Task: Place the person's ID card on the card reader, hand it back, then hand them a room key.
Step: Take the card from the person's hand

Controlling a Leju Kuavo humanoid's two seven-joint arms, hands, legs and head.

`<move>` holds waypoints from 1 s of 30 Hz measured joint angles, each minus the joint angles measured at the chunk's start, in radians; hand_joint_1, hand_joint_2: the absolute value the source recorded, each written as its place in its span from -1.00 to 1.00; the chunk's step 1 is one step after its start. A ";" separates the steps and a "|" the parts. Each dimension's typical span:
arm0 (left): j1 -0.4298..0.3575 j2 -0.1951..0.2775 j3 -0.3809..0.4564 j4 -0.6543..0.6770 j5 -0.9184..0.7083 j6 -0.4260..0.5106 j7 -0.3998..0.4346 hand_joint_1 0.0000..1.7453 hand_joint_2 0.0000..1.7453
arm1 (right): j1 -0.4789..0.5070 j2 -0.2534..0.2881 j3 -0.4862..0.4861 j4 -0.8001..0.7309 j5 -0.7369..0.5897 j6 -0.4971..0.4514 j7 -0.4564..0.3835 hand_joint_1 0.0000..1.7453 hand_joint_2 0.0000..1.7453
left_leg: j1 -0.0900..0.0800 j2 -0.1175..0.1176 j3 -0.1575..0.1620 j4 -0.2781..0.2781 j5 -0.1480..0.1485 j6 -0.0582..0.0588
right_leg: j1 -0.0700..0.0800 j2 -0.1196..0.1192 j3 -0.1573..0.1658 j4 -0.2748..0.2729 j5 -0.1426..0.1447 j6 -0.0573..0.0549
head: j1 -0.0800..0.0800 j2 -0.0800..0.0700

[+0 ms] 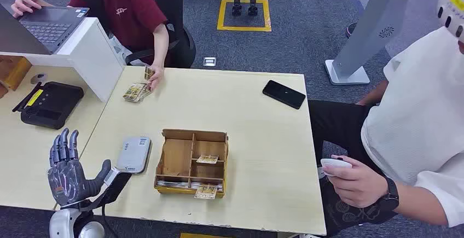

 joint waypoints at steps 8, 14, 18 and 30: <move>-0.128 -0.009 -0.105 0.080 -0.031 0.000 0.059 -1.00 1.00 | -0.138 0.104 0.024 -0.037 0.037 0.042 0.124 -1.00 1.00 | 0.000 0.001 0.002 0.000 0.004 -0.002 | 0.001 0.002 0.000 0.000 0.004 -0.002 | -0.002 0.000; -0.142 -0.007 -0.120 0.103 -0.025 0.000 0.054 -1.00 1.00 | -0.143 0.113 0.025 -0.043 0.037 0.040 0.112 -1.00 1.00 | 0.001 0.001 0.000 0.000 0.003 -0.002 | 0.001 0.002 0.000 0.000 0.004 -0.001 | -0.001 0.000; -0.150 -0.008 -0.122 0.111 -0.028 0.000 0.054 -1.00 1.00 | -0.143 0.116 0.025 -0.044 0.035 0.038 0.110 -1.00 1.00 | 0.000 0.001 0.000 0.000 0.002 -0.001 | 0.000 0.002 -0.001 0.000 0.004 -0.001 | -0.001 0.000; -0.163 -0.008 -0.128 0.131 -0.056 0.000 0.061 -1.00 1.00 | -0.145 0.120 0.027 -0.045 0.063 0.048 0.112 -1.00 1.00 | 0.000 0.001 0.000 0.000 0.003 -0.001 | 0.000 0.002 -0.001 0.000 0.004 -0.001 | -0.001 0.000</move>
